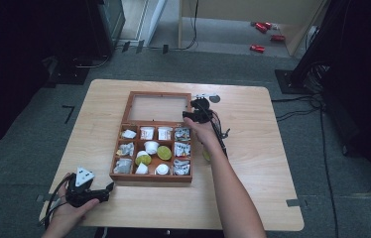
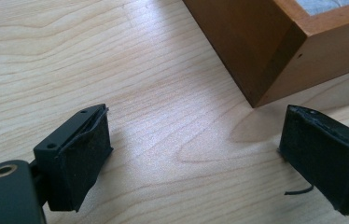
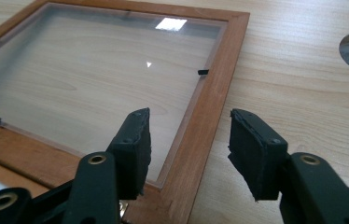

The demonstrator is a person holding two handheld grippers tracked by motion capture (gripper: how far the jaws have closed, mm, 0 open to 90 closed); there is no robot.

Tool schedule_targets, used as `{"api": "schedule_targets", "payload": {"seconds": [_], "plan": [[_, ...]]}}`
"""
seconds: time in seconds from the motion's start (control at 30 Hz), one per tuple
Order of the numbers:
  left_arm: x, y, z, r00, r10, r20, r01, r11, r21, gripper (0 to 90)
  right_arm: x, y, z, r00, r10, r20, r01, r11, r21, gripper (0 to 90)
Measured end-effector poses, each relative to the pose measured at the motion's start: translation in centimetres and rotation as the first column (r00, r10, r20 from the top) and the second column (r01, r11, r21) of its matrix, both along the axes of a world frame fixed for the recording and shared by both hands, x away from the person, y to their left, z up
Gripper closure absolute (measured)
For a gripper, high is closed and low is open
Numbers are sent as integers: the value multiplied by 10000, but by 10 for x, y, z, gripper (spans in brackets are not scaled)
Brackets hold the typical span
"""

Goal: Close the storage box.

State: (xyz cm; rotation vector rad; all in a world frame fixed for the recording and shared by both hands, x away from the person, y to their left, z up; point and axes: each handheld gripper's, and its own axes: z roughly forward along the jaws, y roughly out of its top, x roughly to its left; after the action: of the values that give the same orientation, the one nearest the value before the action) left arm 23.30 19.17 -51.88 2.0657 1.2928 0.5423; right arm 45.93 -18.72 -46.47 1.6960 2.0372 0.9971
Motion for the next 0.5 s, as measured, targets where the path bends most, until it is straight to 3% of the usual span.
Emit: {"api": "schedule_targets", "payload": {"seconds": [0.13,0.37,0.5], "plan": [[0,0,0,10000,-23,-2,23,10000,3,94,6,-1,-3,9996,-104,-268,104,9999,7,533],[0,0,0,10000,-46,-2,46,10000,0,93,15,-8,-10,9961,-371,-800,410,9981,468,591],[0,0,0,10000,-58,-5,58,10000,3,92,17,-11,-12,9939,-471,-1000,572,9933,1004,608]]}}
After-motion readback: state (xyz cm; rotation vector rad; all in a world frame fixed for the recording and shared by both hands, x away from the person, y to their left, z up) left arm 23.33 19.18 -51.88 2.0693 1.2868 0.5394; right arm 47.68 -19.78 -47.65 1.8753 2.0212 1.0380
